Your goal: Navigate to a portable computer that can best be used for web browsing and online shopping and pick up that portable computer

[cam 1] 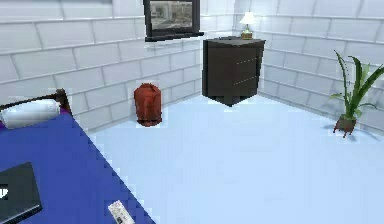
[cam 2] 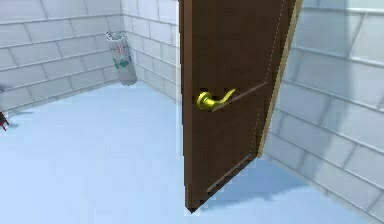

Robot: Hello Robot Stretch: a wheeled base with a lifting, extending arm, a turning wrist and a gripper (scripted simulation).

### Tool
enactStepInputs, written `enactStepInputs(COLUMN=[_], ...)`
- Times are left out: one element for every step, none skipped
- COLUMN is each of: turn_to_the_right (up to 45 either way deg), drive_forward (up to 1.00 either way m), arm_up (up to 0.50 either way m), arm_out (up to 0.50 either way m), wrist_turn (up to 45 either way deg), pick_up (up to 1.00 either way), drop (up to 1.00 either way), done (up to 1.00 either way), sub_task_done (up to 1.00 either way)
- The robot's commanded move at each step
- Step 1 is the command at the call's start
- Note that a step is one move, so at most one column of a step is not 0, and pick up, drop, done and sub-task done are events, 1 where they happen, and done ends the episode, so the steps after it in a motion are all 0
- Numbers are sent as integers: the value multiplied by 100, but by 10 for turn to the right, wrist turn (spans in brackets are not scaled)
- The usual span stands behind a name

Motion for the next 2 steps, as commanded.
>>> enactStepInputs(turn_to_the_right=[120,0], drive_forward=[0,75], arm_up=[0,0], arm_out=[0,0], wrist_turn=[0,0], pick_up=[0,0], drop=[0,0], done=[0,0], sub_task_done=[0,0])
